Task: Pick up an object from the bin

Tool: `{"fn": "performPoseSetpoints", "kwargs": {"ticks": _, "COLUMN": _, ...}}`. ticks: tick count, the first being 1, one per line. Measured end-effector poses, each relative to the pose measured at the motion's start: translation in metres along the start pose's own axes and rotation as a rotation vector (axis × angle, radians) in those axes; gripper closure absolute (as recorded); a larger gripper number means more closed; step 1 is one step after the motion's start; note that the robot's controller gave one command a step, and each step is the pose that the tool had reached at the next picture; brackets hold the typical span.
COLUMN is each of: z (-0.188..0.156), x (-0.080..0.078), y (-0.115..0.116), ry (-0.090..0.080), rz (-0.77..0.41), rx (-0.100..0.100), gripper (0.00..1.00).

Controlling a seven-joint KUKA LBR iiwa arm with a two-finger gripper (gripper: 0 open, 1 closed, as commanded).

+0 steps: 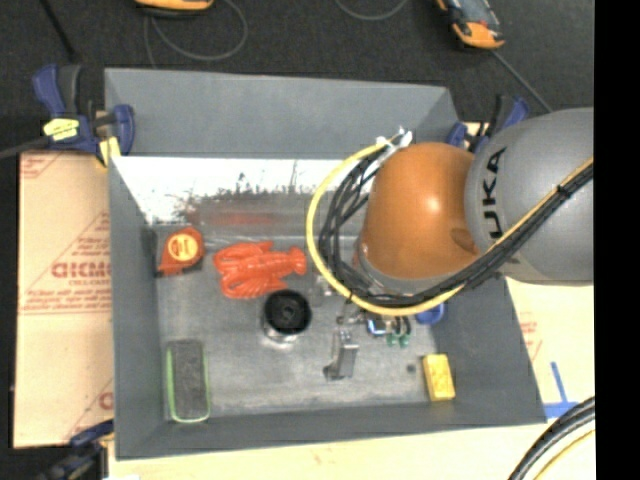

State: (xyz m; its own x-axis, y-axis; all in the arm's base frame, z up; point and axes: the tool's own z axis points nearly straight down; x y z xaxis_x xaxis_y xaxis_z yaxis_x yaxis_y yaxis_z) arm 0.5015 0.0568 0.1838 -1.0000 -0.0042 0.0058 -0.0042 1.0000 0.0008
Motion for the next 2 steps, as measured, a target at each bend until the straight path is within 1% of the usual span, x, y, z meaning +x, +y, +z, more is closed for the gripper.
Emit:
{"fn": "performPoseSetpoints", "kwargs": {"ticks": 1, "z": -0.004, "x": -0.002, "y": 0.000, "ry": -0.008, "rz": 0.002, "rx": 0.000, "gripper": 0.00}}
{"fn": "performPoseSetpoints", "kwargs": {"ticks": 2, "z": 0.034, "x": -0.025, "y": 0.007, "ry": -0.018, "rz": -0.034, "rx": 0.001, "gripper": 0.00}}
